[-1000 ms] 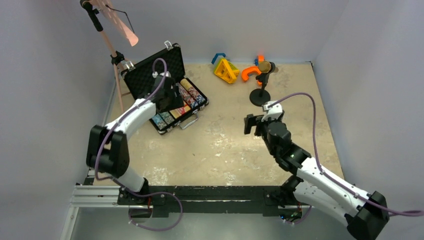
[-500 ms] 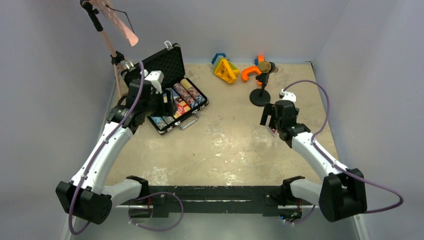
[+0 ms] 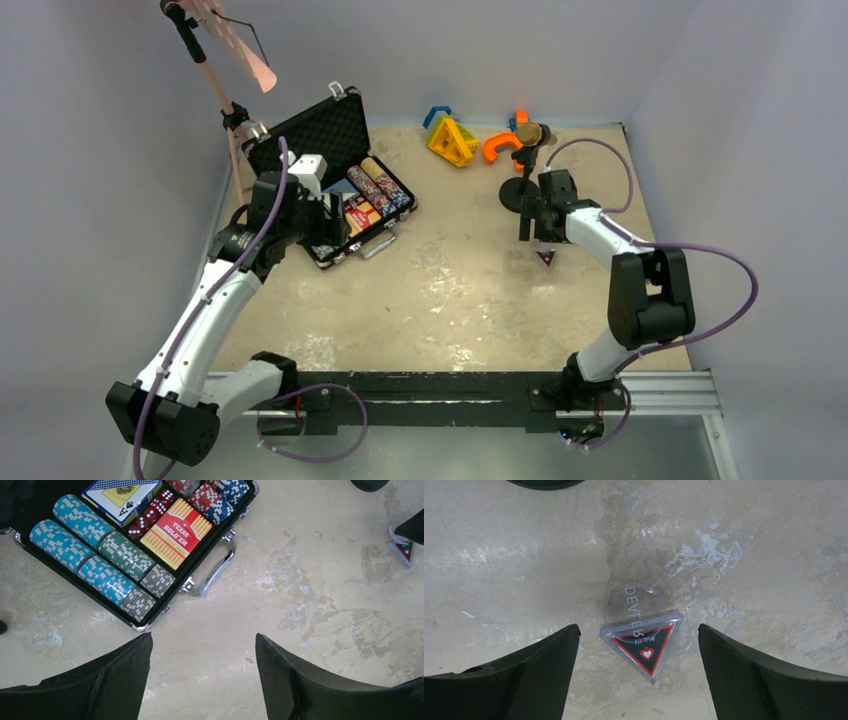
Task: Pack up texas hold em set
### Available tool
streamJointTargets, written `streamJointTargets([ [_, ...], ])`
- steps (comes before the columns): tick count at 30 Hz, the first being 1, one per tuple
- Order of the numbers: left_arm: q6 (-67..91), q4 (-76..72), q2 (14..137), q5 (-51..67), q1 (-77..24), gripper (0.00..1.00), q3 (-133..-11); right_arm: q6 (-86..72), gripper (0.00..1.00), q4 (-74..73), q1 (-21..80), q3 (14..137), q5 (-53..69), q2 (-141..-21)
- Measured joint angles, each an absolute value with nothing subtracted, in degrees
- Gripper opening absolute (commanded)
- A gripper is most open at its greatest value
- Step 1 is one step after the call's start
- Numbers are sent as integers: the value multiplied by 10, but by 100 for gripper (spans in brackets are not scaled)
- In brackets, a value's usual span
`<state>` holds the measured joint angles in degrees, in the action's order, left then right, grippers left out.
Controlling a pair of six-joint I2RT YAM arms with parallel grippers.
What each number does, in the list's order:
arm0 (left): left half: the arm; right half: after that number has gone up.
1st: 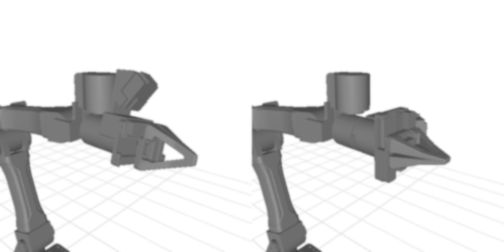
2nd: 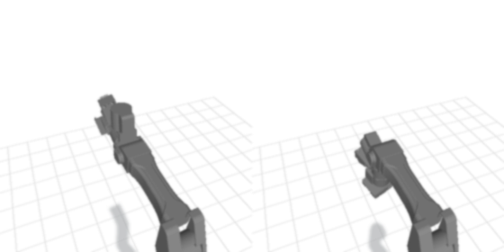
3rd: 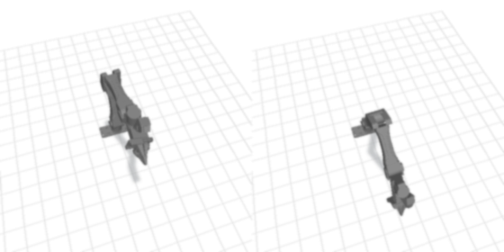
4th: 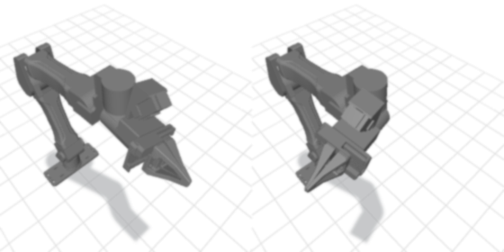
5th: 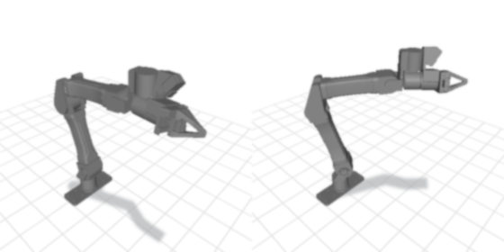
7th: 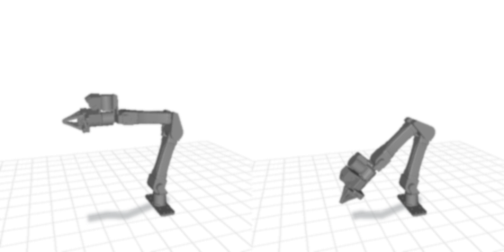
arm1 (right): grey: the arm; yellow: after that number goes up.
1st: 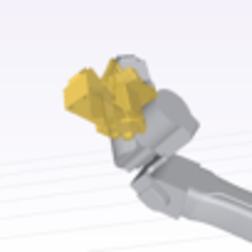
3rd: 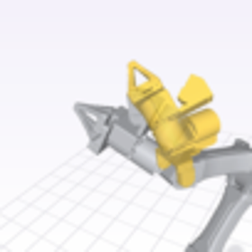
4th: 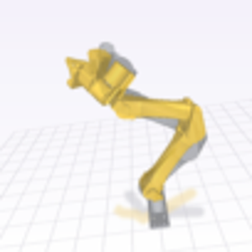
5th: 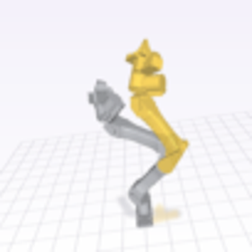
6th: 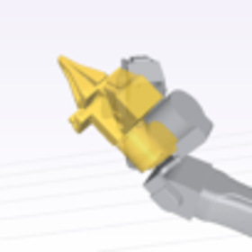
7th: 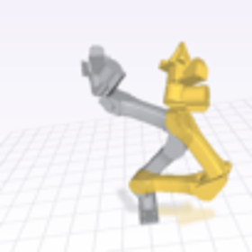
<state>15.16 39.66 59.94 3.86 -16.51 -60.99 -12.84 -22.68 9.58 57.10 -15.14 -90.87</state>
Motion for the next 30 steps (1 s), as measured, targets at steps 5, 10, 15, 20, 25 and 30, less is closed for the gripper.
streamJointTargets([
  [5,152,397,594,43,-165,79,-610,-114,86,-251,87,586,-138,-950],
  [10,152,397,593,43,-165,79,-609,-105,79,-259,83,593,-133,-973],
  [15,152,397,593,43,-165,79,-609,-97,69,-260,76,598,-122,-988],
  [20,152,397,593,43,-165,79,-607,-92,63,-256,74,610,-117,-999],
  [25,152,399,593,43,-165,79,-605,-90,55,-255,74,613,-106,-1007],
  [30,152,400,593,43,-165,79,-604,-89,35,-255,72,617,-101,-1009],
])
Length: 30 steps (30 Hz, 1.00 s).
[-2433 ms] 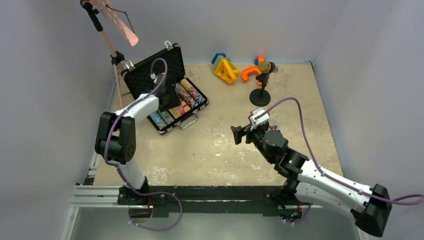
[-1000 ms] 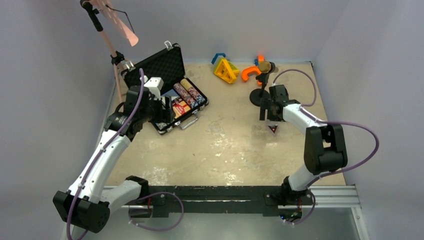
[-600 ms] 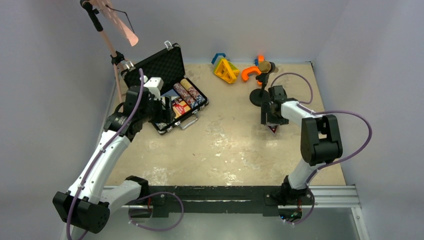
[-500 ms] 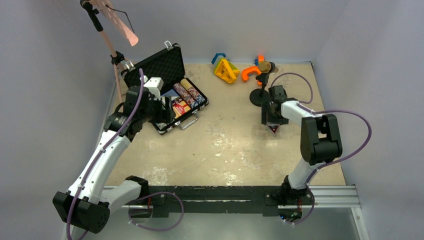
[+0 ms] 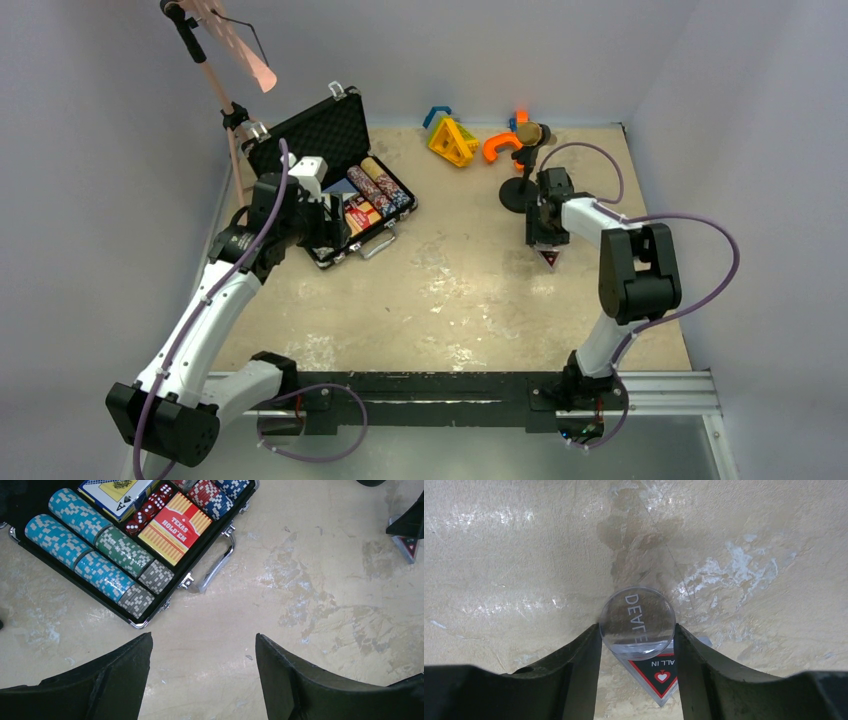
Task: Pack up texas hold em set
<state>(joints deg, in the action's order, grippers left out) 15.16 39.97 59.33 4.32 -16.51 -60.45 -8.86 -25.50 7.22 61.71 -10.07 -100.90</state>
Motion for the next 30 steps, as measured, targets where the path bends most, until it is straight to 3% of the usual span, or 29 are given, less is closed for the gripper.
streamJointTargets([
  [4,152,400,592,43,-165,79,-603,-83,21,-255,71,617,-94,-1008],
  [14,153,399,577,43,-165,82,-601,-75,17,-255,100,585,-98,-898],
  [22,161,399,576,49,-135,82,-601,-107,16,-256,339,629,-109,-865],
  [30,161,399,547,19,-133,82,-591,-102,15,-179,472,821,-105,-988],
])
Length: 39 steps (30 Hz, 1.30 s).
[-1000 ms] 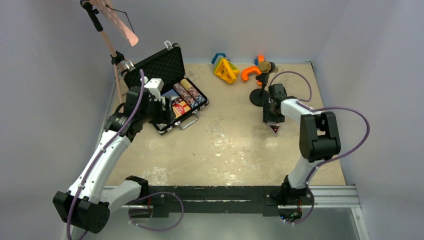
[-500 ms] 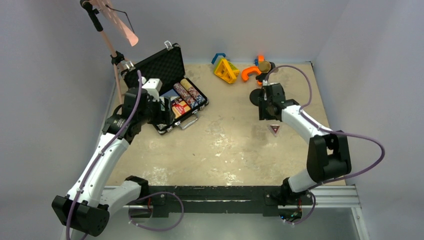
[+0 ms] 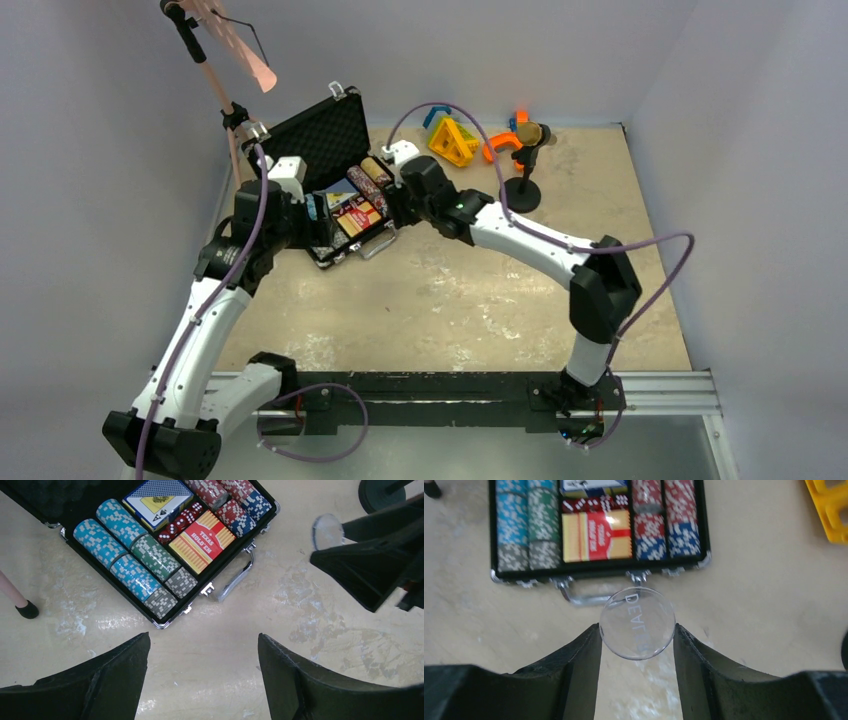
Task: Pack up texas hold em set
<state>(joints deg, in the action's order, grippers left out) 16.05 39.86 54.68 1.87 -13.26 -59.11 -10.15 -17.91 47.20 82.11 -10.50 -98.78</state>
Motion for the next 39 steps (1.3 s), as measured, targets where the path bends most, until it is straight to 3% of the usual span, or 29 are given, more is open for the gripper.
streamJointTargets([
  [13,161,385,525,-18,-133,83,-582,-56,19,-113,514,1007,-103,-1247],
  [29,169,383,526,-17,-133,84,-582,-33,25,-133,524,1112,-105,-1340],
  [35,169,383,527,-17,-133,84,-582,-28,38,-147,524,1117,-109,-1349],
  [39,169,383,528,-17,-133,84,-582,-23,57,-157,524,1133,-110,-1358],
])
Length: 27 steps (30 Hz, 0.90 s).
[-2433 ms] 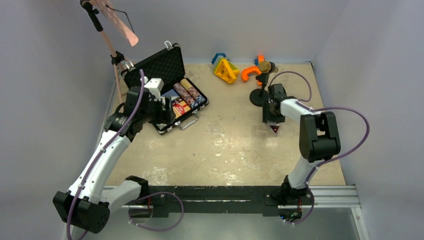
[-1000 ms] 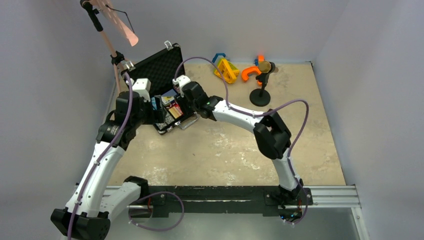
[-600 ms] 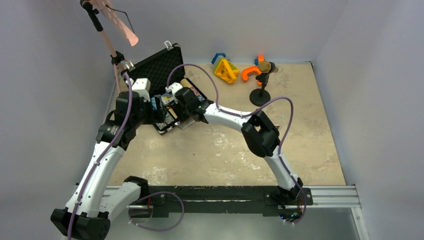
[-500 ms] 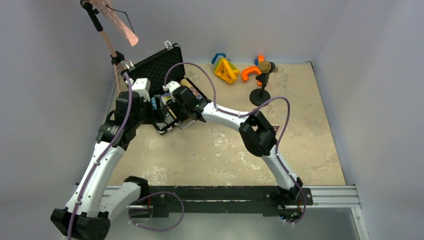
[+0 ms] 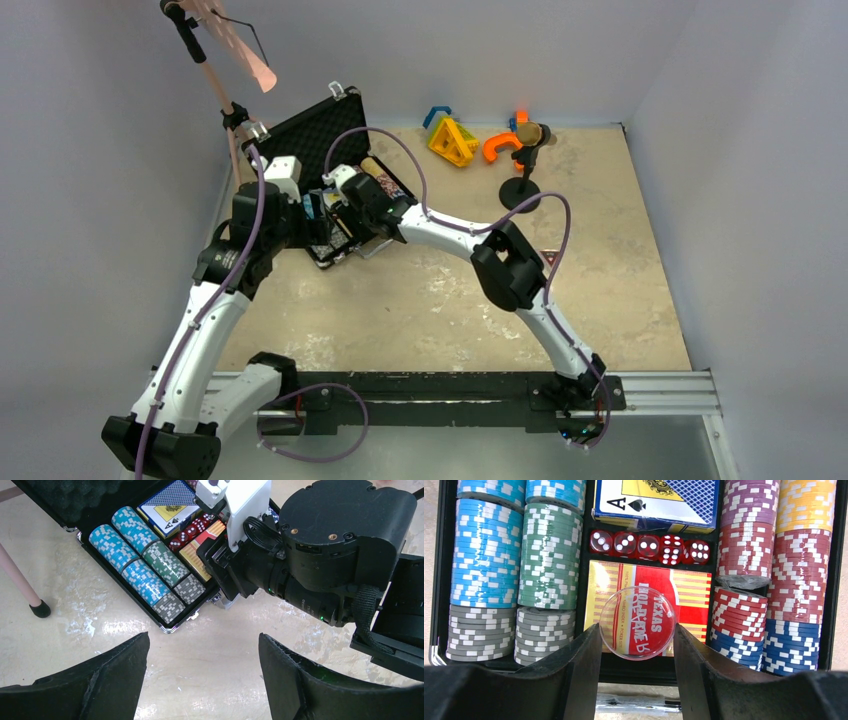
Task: Pack up texas hold em set
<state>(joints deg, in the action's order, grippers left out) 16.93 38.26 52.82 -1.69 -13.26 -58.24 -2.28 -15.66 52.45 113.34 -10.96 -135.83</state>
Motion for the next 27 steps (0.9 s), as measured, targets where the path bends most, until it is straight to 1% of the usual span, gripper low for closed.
streamJointTargets([
  [3,169,383,529,-17,-133,84,-582,-18,64,-161,524,1137,-110,-1359],
  [6,169,383,529,-17,-133,84,-582,-14,68,-164,524,1141,-110,-1360],
  [15,169,383,529,-15,-133,84,-582,-8,69,-172,526,1149,-112,-1364],
  [19,169,382,528,-15,-133,84,-582,13,69,-177,533,1145,-139,-1356],
  [22,169,376,518,-15,-133,84,-577,23,71,-182,539,1094,-147,-1306],
  [24,169,374,509,-15,-133,84,-572,27,74,-189,542,1053,-159,-1254],
  [27,169,371,505,-13,-133,84,-571,26,75,-192,544,1006,-181,-1176],
])
